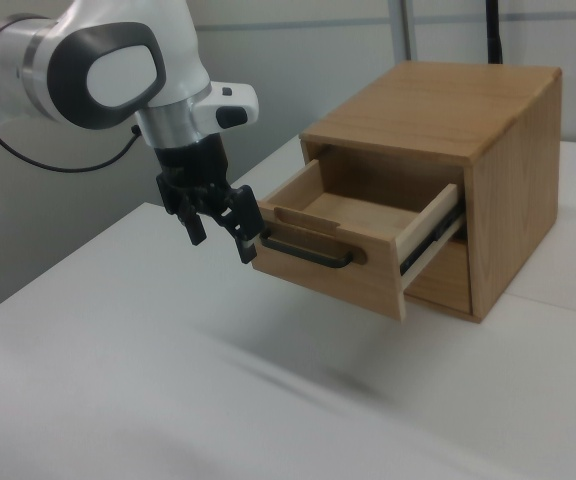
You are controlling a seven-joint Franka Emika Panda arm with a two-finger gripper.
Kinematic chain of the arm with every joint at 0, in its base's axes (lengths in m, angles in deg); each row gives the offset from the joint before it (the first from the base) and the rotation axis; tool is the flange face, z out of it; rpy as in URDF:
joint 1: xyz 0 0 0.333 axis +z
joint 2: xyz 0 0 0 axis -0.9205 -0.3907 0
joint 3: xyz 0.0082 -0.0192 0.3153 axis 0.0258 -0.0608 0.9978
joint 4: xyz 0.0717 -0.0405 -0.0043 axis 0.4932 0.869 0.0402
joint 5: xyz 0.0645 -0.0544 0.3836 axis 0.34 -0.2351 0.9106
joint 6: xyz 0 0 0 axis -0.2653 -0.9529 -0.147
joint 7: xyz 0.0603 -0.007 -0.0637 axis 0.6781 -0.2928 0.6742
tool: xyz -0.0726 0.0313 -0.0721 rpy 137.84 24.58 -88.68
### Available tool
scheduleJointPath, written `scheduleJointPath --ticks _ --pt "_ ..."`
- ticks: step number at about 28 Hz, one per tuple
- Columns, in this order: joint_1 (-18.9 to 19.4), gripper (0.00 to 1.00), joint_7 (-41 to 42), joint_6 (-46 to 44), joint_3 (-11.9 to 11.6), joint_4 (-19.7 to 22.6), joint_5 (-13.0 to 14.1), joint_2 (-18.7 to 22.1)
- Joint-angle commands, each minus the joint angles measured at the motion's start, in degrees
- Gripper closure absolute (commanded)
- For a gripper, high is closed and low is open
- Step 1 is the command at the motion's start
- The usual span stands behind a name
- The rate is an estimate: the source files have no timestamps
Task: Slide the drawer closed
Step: 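Move the gripper down to the open drawer's front panel near the black handle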
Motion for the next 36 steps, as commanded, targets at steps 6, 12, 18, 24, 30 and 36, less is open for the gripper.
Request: scheduleJointPath --ticks 6,12,18,24,30,36 --pt "0.95 0.0 0.03 1.13 -0.02 0.13 0.98 -1.28" --pt "0.86 0.28 0.03 1.57 -0.02 0.13 0.54 -2.34" --pt "0.95 1.0 -0.14 2.53 -0.02 0.13 -0.07 -2.69" --pt "0.95 1.0 -0.23 4.03 -0.02 0.13 -1.13 -4.0" --pt "0.95 1.0 -0.67 5.0 -0.02 0.04 -2.09 -6.55" --pt "2.79 1.0 -1.02 8.86 0.15 0.13 -4.73 -9.19"
